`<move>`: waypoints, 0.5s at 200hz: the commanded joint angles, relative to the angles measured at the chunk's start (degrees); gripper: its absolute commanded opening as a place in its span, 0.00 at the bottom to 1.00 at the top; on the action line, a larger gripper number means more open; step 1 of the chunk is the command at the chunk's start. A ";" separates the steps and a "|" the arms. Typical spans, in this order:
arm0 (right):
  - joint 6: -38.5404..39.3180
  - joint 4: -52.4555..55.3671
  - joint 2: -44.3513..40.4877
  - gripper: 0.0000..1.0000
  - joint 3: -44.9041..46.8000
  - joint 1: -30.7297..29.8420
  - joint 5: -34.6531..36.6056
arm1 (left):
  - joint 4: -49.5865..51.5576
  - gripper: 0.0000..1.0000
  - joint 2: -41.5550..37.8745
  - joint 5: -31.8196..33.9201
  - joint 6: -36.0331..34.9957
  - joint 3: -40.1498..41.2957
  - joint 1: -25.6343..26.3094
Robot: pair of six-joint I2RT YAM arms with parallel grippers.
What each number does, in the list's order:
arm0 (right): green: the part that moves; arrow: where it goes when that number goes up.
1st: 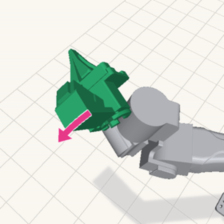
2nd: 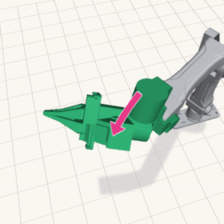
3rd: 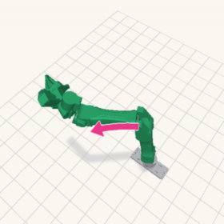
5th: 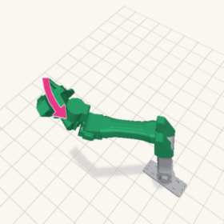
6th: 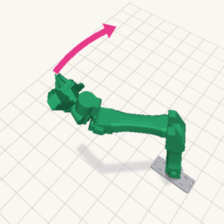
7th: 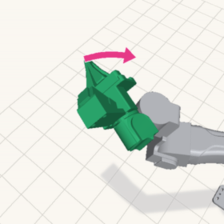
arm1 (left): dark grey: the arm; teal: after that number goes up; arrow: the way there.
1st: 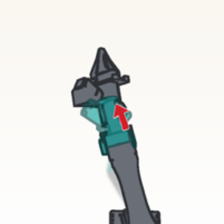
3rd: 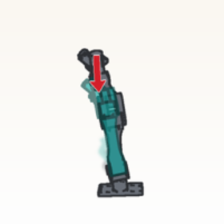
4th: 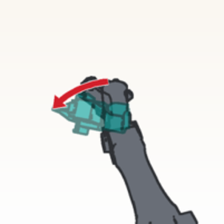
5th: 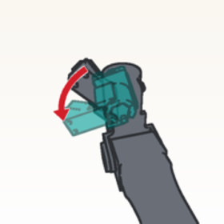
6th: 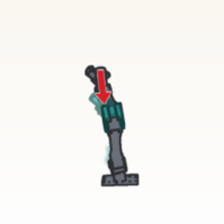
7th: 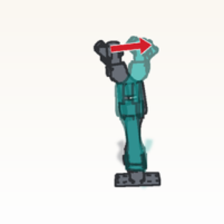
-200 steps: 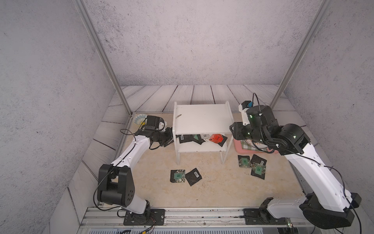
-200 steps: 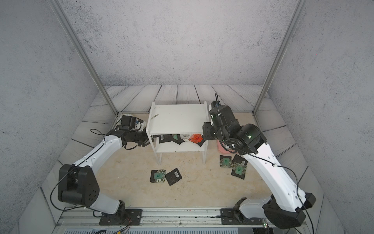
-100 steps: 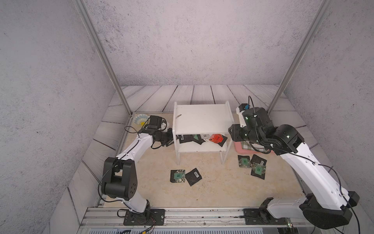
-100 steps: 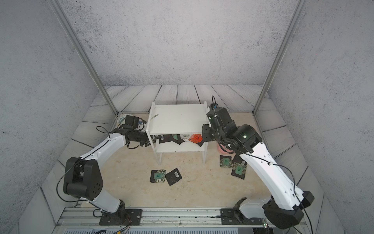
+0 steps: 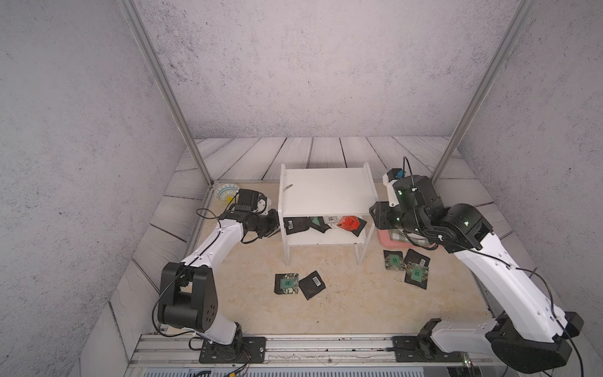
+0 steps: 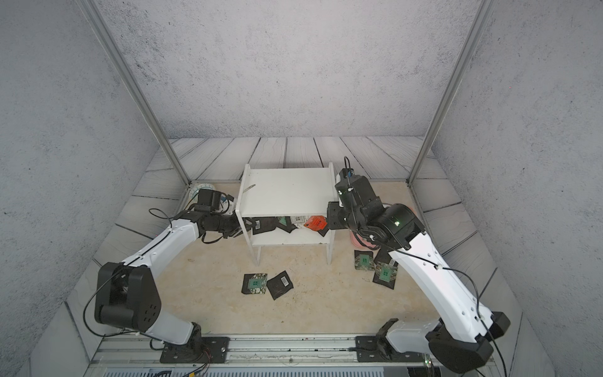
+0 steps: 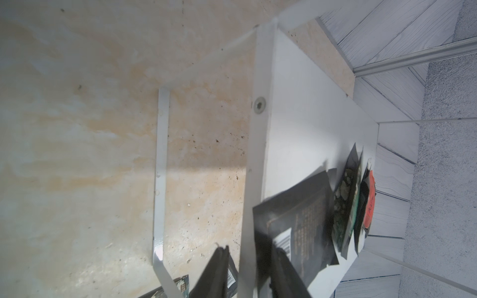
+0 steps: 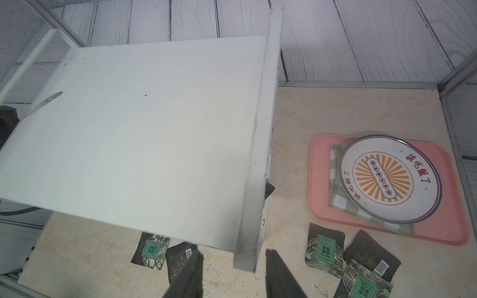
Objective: Remove the tea bags from the shelf
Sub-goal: Pick up the tea bag from the shelf.
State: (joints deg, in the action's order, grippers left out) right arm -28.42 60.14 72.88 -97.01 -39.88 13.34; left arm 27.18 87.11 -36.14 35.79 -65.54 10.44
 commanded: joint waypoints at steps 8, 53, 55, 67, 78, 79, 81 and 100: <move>-0.75 -0.55 -1.67 0.43 0.77 0.31 -0.39 | 3.36 0.27 -2.44 1.93 -2.44 0.71 -0.59; -1.13 -0.82 -2.22 0.43 1.37 0.30 -0.10 | 3.67 0.26 -2.99 0.83 -2.61 1.26 -1.21; -1.11 -0.84 -2.22 0.43 1.38 0.36 -0.08 | 3.54 0.27 -3.06 0.75 -2.58 1.22 -1.21; -1.10 -0.89 -2.30 0.43 1.46 0.31 -0.08 | 2.64 0.38 -3.67 0.18 -1.69 1.57 -1.21; -1.15 -0.98 -2.48 0.43 1.70 0.33 -0.18 | 1.50 0.43 -4.39 -0.45 -0.81 1.88 -1.21; -1.17 -0.98 -2.48 0.43 1.67 0.33 -0.17 | 1.40 0.43 -4.44 -0.48 -0.81 1.85 -1.21; -1.25 -0.92 -2.48 0.43 1.77 0.28 -0.21 | 1.28 0.43 -4.59 -0.50 -0.68 1.89 -1.21; -1.35 -0.98 -2.53 0.43 1.90 0.32 -0.36 | 1.06 0.48 -5.52 -1.04 0.04 1.45 -1.21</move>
State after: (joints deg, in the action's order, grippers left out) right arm -28.97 59.51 72.23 -95.79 -39.79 13.37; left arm 29.50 84.01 -35.88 35.11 -64.18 9.58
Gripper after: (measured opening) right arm 0.433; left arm 0.452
